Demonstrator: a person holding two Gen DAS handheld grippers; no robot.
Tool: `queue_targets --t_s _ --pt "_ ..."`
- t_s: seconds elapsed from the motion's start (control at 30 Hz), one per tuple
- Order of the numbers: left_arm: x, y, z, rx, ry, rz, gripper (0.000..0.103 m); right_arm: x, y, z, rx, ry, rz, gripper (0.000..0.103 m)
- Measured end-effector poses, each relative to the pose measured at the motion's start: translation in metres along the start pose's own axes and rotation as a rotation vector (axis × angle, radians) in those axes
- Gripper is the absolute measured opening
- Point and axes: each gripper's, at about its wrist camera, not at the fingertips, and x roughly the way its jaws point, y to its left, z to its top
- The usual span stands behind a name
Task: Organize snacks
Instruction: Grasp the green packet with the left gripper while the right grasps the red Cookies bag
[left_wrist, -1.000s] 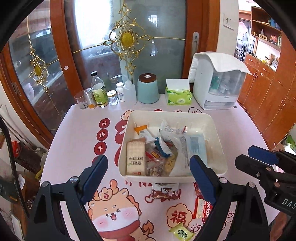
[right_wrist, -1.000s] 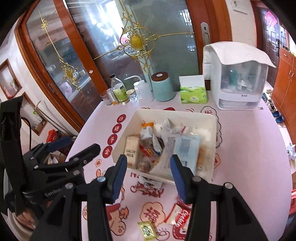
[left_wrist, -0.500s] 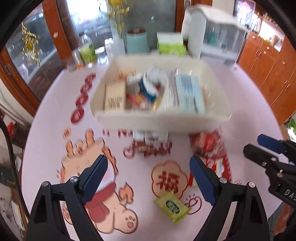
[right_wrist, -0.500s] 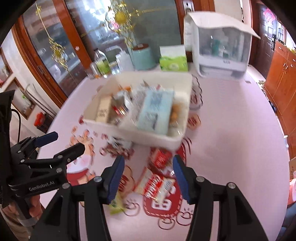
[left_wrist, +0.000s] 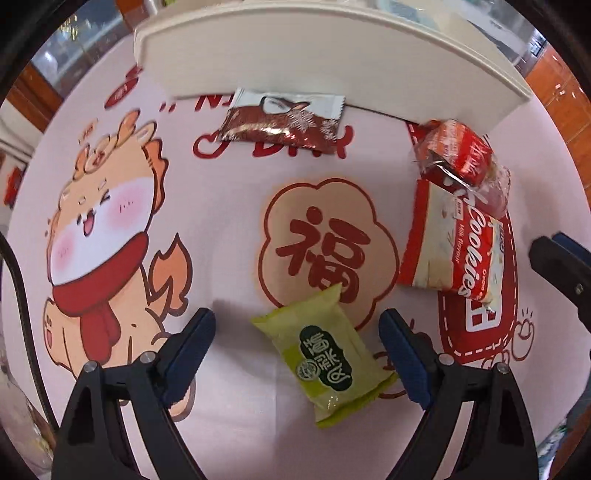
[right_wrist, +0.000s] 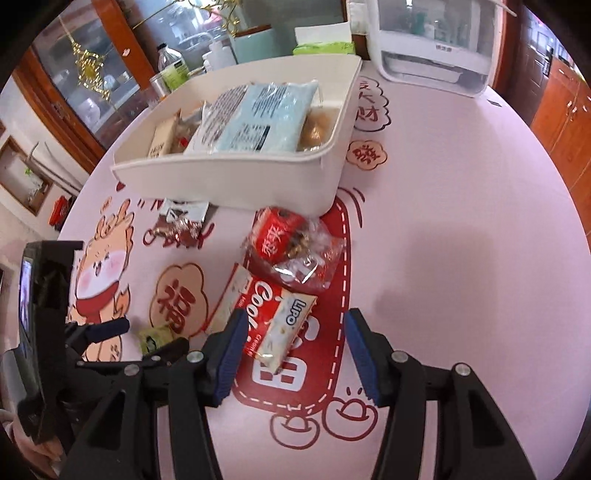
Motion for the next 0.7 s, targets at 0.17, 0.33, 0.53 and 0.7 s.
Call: queue_targets --t_s 0.17,0.33,0.53,0.7 --pt "-0.002 0.006 -0.017 -0.025 -0.012 -0.011 0.09 0.006 0.004 -0.002 -0.082 -0.013 0.033 0.055" --pt "-0.007 0.026 -0.033 -0.03 -0.039 -0.018 0.075 0.013 0.019 -0.001 -0.258 -0.034 0.046 0.055" --pt "-0.011 0.046 -0.052 -0.022 -0.073 -0.032 0.054 0.031 0.041 -0.003 -0.491 0.009 0.072 0.055" --pt "-0.015 0.068 -0.064 -0.067 -0.085 -0.088 0.039 0.045 0.052 -0.003 -0.603 0.027 0.079 0.059"
